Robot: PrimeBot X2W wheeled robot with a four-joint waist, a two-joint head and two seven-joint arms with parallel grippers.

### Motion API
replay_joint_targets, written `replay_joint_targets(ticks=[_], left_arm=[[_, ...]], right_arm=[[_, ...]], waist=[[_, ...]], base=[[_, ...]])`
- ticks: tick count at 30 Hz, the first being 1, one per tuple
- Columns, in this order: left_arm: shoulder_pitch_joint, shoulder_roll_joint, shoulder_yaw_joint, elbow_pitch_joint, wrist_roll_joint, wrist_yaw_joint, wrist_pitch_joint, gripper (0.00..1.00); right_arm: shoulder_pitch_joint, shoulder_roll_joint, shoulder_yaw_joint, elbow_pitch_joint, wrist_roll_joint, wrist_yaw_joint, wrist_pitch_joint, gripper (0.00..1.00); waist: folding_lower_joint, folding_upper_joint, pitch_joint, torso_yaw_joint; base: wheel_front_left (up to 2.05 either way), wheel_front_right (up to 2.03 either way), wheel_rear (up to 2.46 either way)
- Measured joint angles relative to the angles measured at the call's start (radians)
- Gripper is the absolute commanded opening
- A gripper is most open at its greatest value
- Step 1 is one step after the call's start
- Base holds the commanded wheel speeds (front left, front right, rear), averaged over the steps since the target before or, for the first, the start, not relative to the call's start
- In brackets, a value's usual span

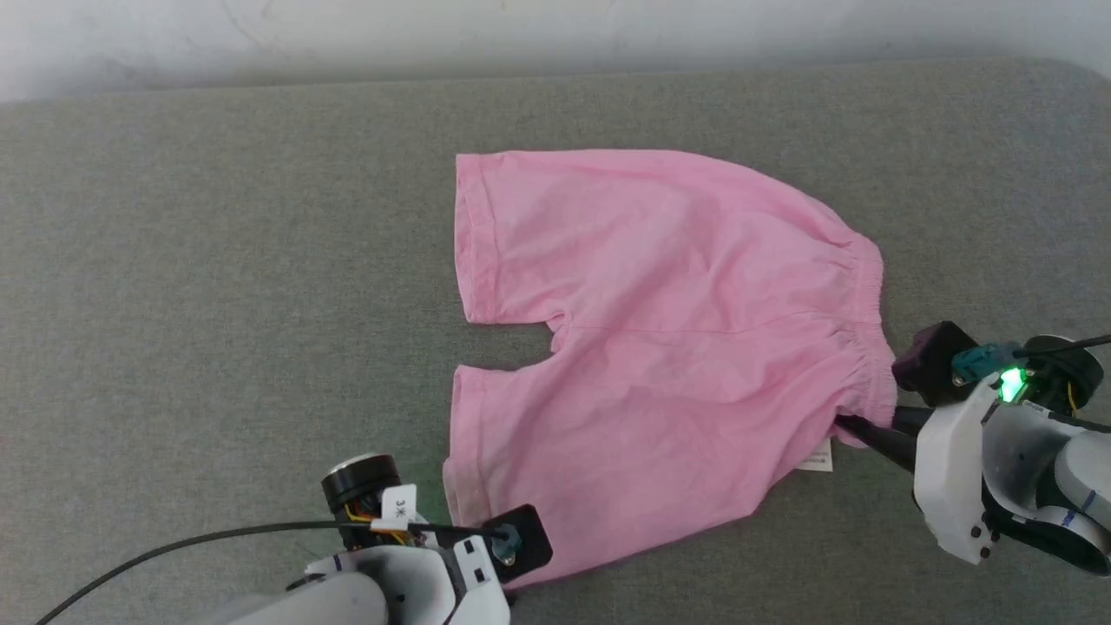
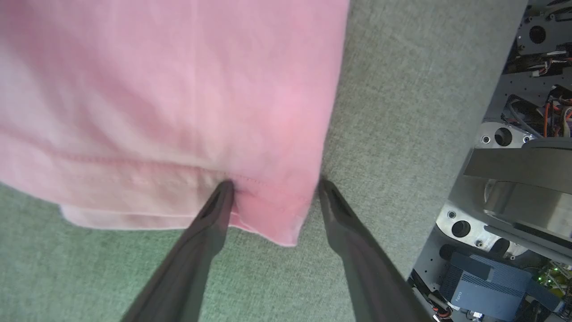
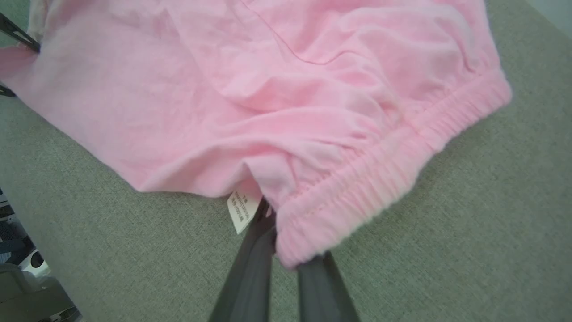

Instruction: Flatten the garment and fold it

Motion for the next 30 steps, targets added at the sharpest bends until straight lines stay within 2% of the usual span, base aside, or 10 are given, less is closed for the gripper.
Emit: replay_joint_targets(ticks=[1, 2, 3, 9, 13, 19, 21, 26, 30], left_arm=[[-0.013, -0.004, -0.016, 0.01, -0.001, -0.001, -0.001, 1.0], [-0.027, -0.006, -0.03, 0.016, -0.002, -0.002, -0.001, 0.42], [-0.037, -0.007, -0.037, 0.022, -0.01, -0.005, -0.001, 0.0], [-0.059, -0.002, -0.046, 0.04, -0.04, -0.004, -0.053, 0.0], [-0.045, 0.029, -0.026, 0.011, -0.039, 0.028, -0.132, 0.0], [-0.066, 0.103, 0.101, -0.043, -0.014, 0.122, -0.286, 0.0], [-0.088, 0.118, 0.136, -0.046, -0.012, 0.134, -0.32, 0.0], [-0.166, 0.11, 0.22, -0.041, -0.011, 0.163, -0.407, 0.0], [-0.262, 0.1, 0.282, 0.032, -0.011, 0.164, -0.462, 0.0]], right_arm=[[0.0, 0.001, 0.001, 0.0, -0.001, 0.0, -0.001, 0.0], [-0.001, 0.003, 0.002, 0.0, -0.001, 0.0, -0.001, 0.0], [-0.003, 0.005, 0.003, 0.0, -0.001, 0.0, -0.001, 0.0], [-0.01, 0.007, 0.011, 0.007, 0.0, 0.0, -0.015, 0.0], [-0.008, -0.002, 0.009, 0.005, -0.002, 0.0, -0.037, 0.0], [-0.001, -0.017, -0.056, -0.048, -0.016, 0.0, -0.091, 0.0], [-0.002, -0.02, -0.097, -0.074, -0.014, 0.0, -0.108, 0.0], [-0.029, -0.022, -0.188, -0.111, -0.024, 0.0, -0.126, 0.0], [-0.098, 0.004, -0.255, -0.098, -0.053, 0.0, -0.148, 0.0]], waist=[[0.0, 0.0, 0.005, -0.001], [0.0, 0.0, 0.009, -0.003], [0.0, 0.0, 0.012, -0.004], [0.0001, 0.0, 0.004, -0.009], [0.0001, -0.0001, -0.024, -0.004], [0.0001, 0.0, -0.078, 0.006], [0.0, -0.0001, -0.096, 0.008], [-0.0001, 0.0, -0.13, 0.008], [0.0, -0.0001, -0.126, 0.001]], base=[[0.0, 0.0, 0.0], [0.0, 0.0, 0.0], [0.0, 0.0, 0.0], [0.0, 0.0, 0.0], [0.0, 0.0, 0.0], [0.0, 0.0, 0.0], [0.0, 0.0, 0.0], [0.0, 0.0, 0.0], [0.0, 0.0, 0.0]])
